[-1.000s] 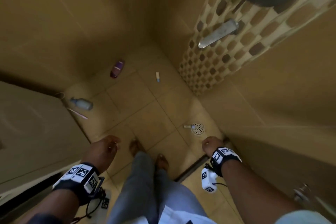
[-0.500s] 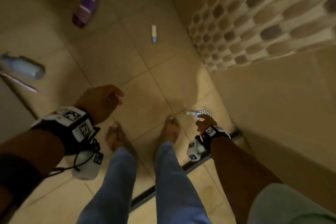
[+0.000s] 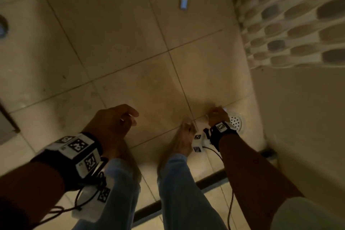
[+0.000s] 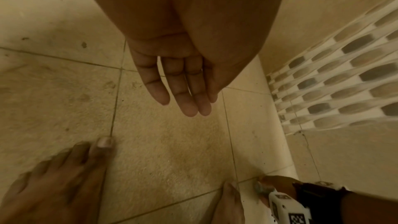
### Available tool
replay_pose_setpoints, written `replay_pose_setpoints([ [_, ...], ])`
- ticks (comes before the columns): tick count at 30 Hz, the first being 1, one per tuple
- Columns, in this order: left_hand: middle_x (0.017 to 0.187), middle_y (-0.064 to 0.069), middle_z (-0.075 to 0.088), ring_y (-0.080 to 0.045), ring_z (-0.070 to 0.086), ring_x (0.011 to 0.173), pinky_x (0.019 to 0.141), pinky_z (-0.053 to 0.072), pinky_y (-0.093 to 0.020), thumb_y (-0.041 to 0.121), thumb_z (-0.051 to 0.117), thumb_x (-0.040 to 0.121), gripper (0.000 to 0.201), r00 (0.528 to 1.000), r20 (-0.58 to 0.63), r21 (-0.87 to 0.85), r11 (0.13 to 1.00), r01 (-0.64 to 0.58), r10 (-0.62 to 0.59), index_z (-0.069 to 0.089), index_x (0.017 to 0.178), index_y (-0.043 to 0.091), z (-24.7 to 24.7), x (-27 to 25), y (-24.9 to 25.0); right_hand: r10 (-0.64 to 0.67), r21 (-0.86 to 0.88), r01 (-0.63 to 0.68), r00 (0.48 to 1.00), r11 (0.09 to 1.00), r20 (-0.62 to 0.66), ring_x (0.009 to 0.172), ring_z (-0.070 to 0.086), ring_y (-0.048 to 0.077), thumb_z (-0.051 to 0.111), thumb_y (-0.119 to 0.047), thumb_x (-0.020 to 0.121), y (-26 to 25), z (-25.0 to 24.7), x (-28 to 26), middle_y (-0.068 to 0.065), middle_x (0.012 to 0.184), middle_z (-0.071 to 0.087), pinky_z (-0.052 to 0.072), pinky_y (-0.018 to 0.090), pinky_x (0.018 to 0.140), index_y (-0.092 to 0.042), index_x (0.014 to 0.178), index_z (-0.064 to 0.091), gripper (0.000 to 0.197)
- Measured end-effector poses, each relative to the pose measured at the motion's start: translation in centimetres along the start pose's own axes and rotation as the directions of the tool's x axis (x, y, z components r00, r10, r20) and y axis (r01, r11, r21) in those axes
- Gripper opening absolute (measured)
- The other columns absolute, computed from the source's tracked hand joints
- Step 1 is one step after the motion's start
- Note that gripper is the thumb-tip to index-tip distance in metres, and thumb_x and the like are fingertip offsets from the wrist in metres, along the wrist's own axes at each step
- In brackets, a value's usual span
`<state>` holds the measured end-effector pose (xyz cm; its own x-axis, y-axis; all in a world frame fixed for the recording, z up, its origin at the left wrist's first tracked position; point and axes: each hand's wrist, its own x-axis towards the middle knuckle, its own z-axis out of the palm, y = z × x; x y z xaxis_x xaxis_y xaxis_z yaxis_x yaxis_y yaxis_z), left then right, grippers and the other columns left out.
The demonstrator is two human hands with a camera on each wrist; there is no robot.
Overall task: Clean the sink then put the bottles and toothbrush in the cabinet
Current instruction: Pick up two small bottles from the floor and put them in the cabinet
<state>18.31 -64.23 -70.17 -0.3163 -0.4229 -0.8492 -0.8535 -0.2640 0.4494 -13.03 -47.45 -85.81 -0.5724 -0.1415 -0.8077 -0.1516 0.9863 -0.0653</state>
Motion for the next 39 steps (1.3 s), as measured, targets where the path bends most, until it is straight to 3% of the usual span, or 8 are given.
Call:
replay_pose_setpoints([
  [4,0.097,0.010,0.072,-0.012,0.068,0.087,0.086,0.055,-0.032,0.016,0.053,0.098,0.021,0.995,-0.088,-0.030,0.999,-0.042,0.039,0.064,0.110,0.028,-2.0,1.9,2.5,-0.381,-0.062,0.385,0.922,0.921,0.065,0.092,0.063,0.025,0.054,-0.014,0.094,-7.9,0.2,-5.0,0.005,0.101,0.070,0.041,0.023,0.073,-0.015,0.100,0.070,0.016],
  [8,0.117,0.012,0.064,-0.018,0.066,0.101,0.083,0.056,-0.036,0.051,0.061,0.091,0.043,0.998,-0.064,-0.226,0.974,0.002,-0.017,0.050,0.130,0.036,-4.3,4.4,6.4,-0.733,0.099,0.737,0.631,0.669,0.252,0.091,0.066,0.022,0.063,-0.008,0.090,-16.0,-0.3,-12.2,0.007,0.106,0.068,0.054,0.028,0.079,-0.013,0.104,0.068,0.016],
  [11,0.122,0.007,0.060,-0.020,0.063,0.107,0.079,0.058,-0.039,0.057,0.056,0.091,0.046,0.997,0.033,-0.459,0.886,0.074,-0.066,0.046,0.133,0.040,-5.3,4.9,8.8,-0.821,0.204,0.807,0.489,0.554,0.294,0.094,0.069,0.020,0.066,-0.009,0.092,-20.1,-0.9,-14.5,0.004,0.104,0.070,0.057,0.033,0.084,-0.009,0.112,0.067,0.021],
  [18,0.103,-0.008,0.067,-0.020,0.065,0.081,0.068,0.057,-0.039,0.048,0.059,0.094,0.027,0.977,-0.152,-0.718,0.696,-0.007,-0.147,0.064,0.104,0.023,-7.5,6.3,8.9,-0.800,0.218,0.819,0.398,0.530,0.449,0.069,0.070,0.030,0.069,-0.016,0.091,-27.0,-3.9,-12.4,0.013,0.078,0.071,0.062,0.044,0.067,-0.012,0.097,0.064,0.009],
  [23,0.113,-0.009,0.061,-0.030,0.064,0.103,0.077,0.061,-0.051,0.044,0.067,0.089,0.032,0.928,-0.263,-0.701,0.713,0.003,-0.263,0.065,0.113,0.023,-7.4,6.7,5.7,-0.834,-0.265,0.837,0.528,0.479,0.159,0.094,0.067,0.031,0.060,-0.011,0.093,-32.7,-6.2,-1.4,0.016,0.109,0.068,0.056,0.040,0.090,-0.017,0.122,0.066,0.030],
  [28,0.114,-0.011,0.062,-0.029,0.064,0.102,0.076,0.062,-0.052,0.037,0.069,0.089,0.035,0.930,-0.268,-0.712,0.702,-0.016,-0.251,0.065,0.119,0.019,-5.7,6.9,2.2,-0.631,-0.795,0.511,0.744,0.326,0.219,0.128,0.047,0.044,0.058,-0.007,0.093,-38.1,-9.3,7.0,0.022,0.148,0.036,0.044,0.048,0.107,-0.035,0.156,0.023,0.077],
  [34,0.097,-0.005,0.063,-0.028,0.065,0.100,0.079,0.060,-0.053,0.033,0.068,0.090,0.036,0.917,-0.258,-0.772,0.635,-0.007,-0.303,0.064,0.120,0.014,-4.8,8.1,-0.2,-0.724,-0.822,0.522,0.655,0.229,0.214,0.123,0.052,0.042,0.064,-0.011,0.090,-37.9,-7.2,7.6,0.023,0.134,0.049,0.047,0.047,0.102,-0.011,0.142,0.048,0.054],
  [39,0.110,-0.011,0.064,-0.026,0.066,0.091,0.077,0.061,-0.050,0.035,0.068,0.090,0.037,0.921,-0.275,-0.773,0.633,-0.043,-0.274,0.065,0.120,0.014,-4.6,7.5,0.5,-0.673,-0.903,0.409,0.706,0.133,0.221,0.114,0.060,0.034,0.058,-0.027,0.097,-34.0,-5.9,5.9,0.015,0.129,0.059,0.051,0.042,0.092,-0.010,0.130,0.056,0.037],
])
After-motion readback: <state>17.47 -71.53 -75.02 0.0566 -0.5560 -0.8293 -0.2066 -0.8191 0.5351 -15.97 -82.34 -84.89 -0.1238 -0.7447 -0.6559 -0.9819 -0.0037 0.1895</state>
